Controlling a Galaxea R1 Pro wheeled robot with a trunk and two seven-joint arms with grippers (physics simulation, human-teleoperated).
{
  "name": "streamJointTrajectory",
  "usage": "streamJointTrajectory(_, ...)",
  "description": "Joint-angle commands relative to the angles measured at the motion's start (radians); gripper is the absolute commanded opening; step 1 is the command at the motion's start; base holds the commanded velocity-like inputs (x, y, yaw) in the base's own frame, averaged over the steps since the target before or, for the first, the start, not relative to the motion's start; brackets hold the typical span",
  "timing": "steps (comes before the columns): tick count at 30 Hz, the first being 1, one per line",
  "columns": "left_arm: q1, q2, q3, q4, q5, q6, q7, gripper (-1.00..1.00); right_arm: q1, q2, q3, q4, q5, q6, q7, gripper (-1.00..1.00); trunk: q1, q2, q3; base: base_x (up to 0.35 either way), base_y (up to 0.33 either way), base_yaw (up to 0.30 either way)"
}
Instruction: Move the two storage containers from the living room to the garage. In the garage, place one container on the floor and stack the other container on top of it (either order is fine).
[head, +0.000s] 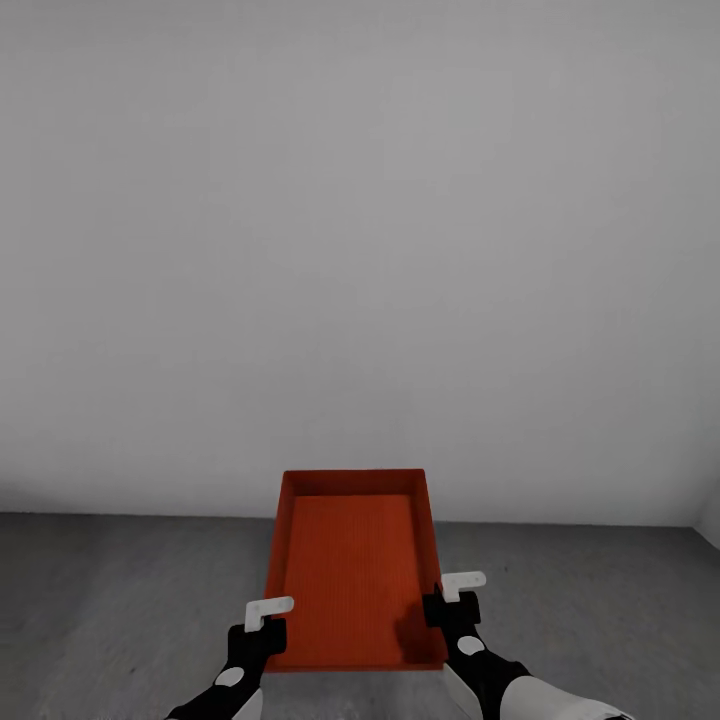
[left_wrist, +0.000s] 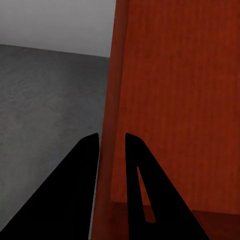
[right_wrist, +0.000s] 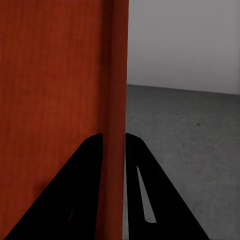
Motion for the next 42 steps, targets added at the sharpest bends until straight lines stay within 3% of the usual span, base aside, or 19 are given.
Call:
streamJointTrajectory(1,-0.001,0.0,0.006,-0.001,0.004,-0.036,0.023,-1.0,-0.001,0.001,-0.047,0.003,-0.011,0.002,0.034,-1.0,0.0,-0.001,-0.003,0.0,0.0,0.0)
streamJointTrajectory(13,-0.001,0.001,0.006,0.0,0.003,-0.036,0.023,-1.0,-0.001,0.001,-0.047,0.003,-0.011,0.001,0.034,-1.0,0.0,-0.001,-0.022,0.0,0.0,0.0)
streamJointTrajectory(42,-0.001,0.001,0.006,-0.001,0.002,-0.036,0.023,-1.0,-0.001,0.002,-0.047,0.004,-0.011,0.001,0.028,-1.0,0.111,-0.204,-0.116,0.0,0.0,0.0)
